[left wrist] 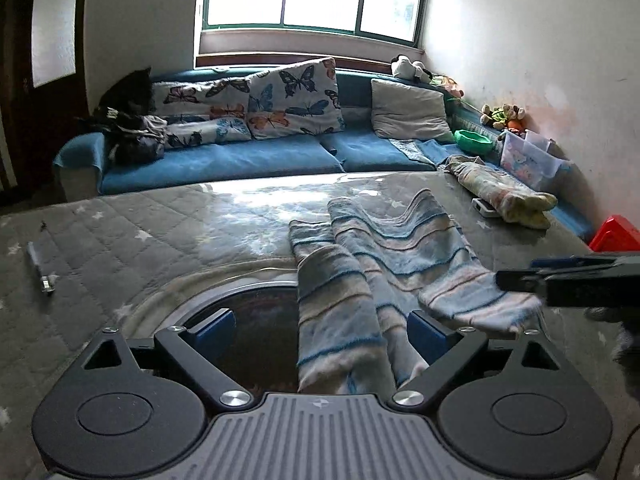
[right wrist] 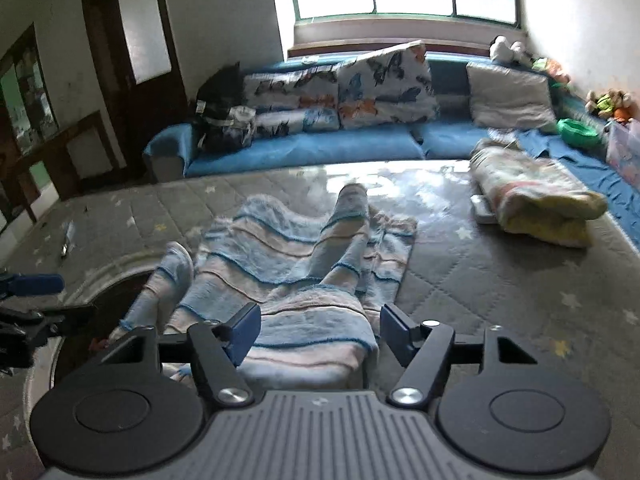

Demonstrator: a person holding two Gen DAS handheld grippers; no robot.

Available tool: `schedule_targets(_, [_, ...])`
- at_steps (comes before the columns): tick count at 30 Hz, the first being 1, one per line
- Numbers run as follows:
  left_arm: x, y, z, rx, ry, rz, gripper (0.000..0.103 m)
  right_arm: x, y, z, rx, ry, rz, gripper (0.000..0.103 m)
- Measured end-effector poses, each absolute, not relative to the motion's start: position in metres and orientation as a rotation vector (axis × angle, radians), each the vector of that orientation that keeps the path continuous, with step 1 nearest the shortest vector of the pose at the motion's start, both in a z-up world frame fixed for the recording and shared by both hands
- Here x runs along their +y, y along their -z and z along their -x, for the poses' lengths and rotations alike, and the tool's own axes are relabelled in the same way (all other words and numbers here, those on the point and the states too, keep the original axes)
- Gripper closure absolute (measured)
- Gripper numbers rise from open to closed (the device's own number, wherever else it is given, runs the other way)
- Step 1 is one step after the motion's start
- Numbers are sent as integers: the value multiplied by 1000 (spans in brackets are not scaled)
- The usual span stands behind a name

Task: Fold clothes

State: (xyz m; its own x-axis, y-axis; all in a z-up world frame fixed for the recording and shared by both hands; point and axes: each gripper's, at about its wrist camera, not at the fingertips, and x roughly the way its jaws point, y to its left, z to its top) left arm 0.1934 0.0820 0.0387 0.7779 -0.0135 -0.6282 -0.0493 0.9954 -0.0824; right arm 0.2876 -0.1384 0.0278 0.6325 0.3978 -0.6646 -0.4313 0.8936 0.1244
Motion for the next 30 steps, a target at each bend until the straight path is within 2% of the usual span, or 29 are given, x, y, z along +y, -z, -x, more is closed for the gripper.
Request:
schedule_targets(2, [81,-37,-201,685,-12,89,9,-133,-18,-297,766,-459,81,36])
schedule_targets(3, [81,-37,-205,687,-8,85,8,-131,-12,-301,780,-455,91,39])
schedule_targets(4, [80,-35,-209,697,-5,82,8,-130,-9,-304,791,-457,89,47])
schedule_targets(8, [79,-24,-221,738,7,77,12,-133,-1,-301,803,-475,74,63])
schedule_targets(11, [81,-15,-227,770,19,95,34,-138,-7,-293,775,-479,63,80])
schedule_targets(13, [84,-10,-230,785,28,117,56,-143,-14,-289,755,-476,55,87])
schedule_targets(14, [86,-9,-229,787,34,129,62,-144,-16,-287,744,-470,54,90])
schedule_targets(16, [88,-8,-227,784,48,144,84,-150,-22,-282,717,-455,48,97])
schedule_targets(17, [89,-9,-224,777,46,145,87,-154,-25,-278,704,-448,42,99])
schedule_targets(20, [91,-14,-214,757,29,155,95,-164,-32,-273,708,-450,7,100])
schedule_targets(24, [96,-22,-197,727,-12,173,98,-166,-38,-257,690,-453,4,94])
schedule_targets(26, [99,-27,-187,710,-37,179,98,-159,-44,-249,679,-490,8,84])
schedule_targets(27, [99,-29,-182,702,-46,180,98,-151,-48,-244,669,-521,21,66])
schedule_targets(28, [100,-32,-177,691,-56,179,98,-142,-50,-241,664,-544,42,56])
schedule_targets(30, [102,-35,-167,673,-72,183,98,-125,-53,-234,654,-589,85,56])
